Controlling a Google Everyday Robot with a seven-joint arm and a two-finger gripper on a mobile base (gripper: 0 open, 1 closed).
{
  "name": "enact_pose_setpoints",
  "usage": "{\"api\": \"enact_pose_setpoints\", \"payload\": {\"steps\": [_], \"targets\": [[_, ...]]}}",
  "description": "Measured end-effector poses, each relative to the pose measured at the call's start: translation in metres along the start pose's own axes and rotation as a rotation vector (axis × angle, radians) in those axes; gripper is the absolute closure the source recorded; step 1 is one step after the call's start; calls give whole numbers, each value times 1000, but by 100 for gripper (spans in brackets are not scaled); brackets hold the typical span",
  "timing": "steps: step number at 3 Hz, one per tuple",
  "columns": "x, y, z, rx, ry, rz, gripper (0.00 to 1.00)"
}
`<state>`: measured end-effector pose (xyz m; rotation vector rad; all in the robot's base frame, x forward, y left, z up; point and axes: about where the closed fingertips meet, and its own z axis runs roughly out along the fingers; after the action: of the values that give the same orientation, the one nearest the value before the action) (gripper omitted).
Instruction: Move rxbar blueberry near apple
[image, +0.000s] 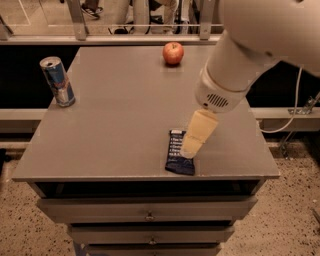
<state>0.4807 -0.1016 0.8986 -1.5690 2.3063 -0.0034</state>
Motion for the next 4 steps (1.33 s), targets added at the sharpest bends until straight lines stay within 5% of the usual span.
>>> {"api": "enact_pose_setpoints", "payload": {"steps": [1, 2, 4], "targets": [[-32, 8, 34, 5, 24, 63, 0], [-48, 17, 70, 14, 72, 195, 0], [-19, 17, 82, 65, 144, 516, 0]]}}
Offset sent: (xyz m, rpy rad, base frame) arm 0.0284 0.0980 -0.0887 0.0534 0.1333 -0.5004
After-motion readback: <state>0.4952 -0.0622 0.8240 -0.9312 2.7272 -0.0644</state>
